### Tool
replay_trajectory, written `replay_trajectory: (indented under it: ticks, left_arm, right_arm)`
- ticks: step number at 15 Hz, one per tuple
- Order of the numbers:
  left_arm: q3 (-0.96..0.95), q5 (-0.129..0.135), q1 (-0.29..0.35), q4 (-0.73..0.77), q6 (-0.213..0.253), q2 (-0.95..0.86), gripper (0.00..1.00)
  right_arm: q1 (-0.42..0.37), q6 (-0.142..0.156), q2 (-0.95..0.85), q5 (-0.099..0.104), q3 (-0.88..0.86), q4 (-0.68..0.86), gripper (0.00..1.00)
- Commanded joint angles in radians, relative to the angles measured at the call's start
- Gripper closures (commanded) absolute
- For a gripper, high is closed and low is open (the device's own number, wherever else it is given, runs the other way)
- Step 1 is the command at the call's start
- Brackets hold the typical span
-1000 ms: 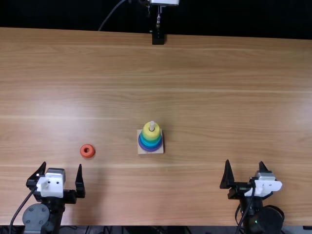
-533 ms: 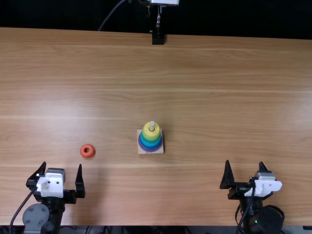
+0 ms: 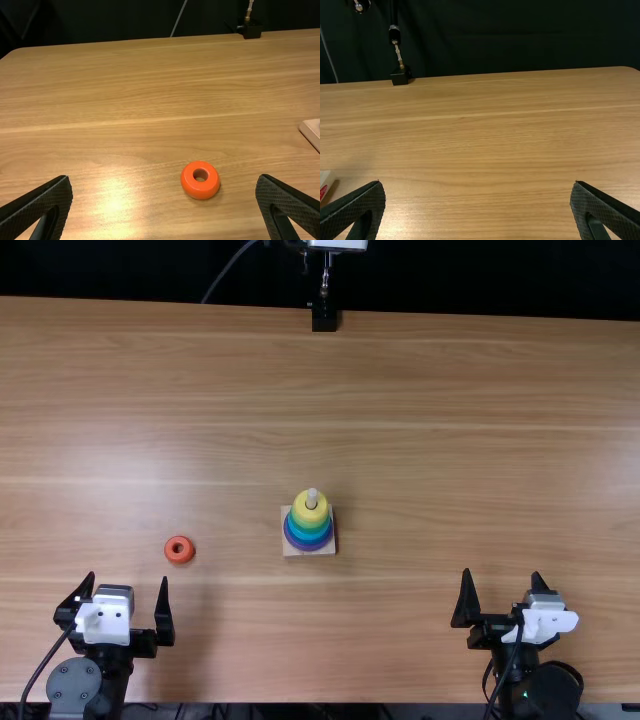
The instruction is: Build the Hanoi tower: stack the rings onto the peg from bottom to top in this color order: purple, dark blue, light blue, dark green, light green, yellow, orange.
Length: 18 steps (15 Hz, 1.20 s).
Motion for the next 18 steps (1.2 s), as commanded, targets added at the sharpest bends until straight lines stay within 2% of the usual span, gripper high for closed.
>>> replay_trajectory:
  ticks: [1, 3, 5, 7, 10, 11, 14, 15, 18]
  left_arm:
    - [-0.105, 0.006, -0.005, -0.073, 0.011, -0.012, 0.00]
    - [-0.092, 0.008, -0.006, -0.051, 0.013, -0.012, 0.00]
    - [0.030, 0.000, -0.003, 0.089, 0.013, 0.023, 0.00]
    - [0.148, -0.002, -0.001, 0.186, 0.011, 0.157, 0.00]
    - [0.398, -0.009, 0.014, 0.155, 0.013, 0.375, 0.00]
    - [0.476, -0.009, 0.025, 0.061, 0.014, 0.433, 0.00]
    - [0.746, -0.007, 0.066, -0.416, 0.020, 0.611, 0.00]
    - [0.803, -0.005, 0.066, -0.513, 0.020, 0.671, 0.00]
    - [0.858, 0.015, 0.061, -0.594, 0.014, 0.868, 0.00]
  right_arm:
    - [-0.007, -0.005, -0.013, 0.008, -0.049, -0.068, 0.00]
    - [-0.007, -0.005, -0.013, 0.008, -0.049, -0.068, 0.00]
    - [-0.007, -0.005, -0.013, 0.008, -0.049, -0.068, 0.00]
    - [-0.007, -0.005, -0.013, 0.009, -0.049, -0.068, 0.00]
    - [-0.007, -0.005, -0.013, 0.008, -0.049, -0.068, 0.00]
    - [-0.007, -0.005, -0.013, 0.008, -0.049, -0.068, 0.00]
    - [-0.007, -0.005, -0.013, 0.008, -0.049, -0.068, 0.00]
    - [-0.007, -0.005, -0.013, 0.008, -0.049, -0.068, 0.00]
    - [-0.007, -0.005, -0.013, 0.008, -0.049, -0.068, 0.00]
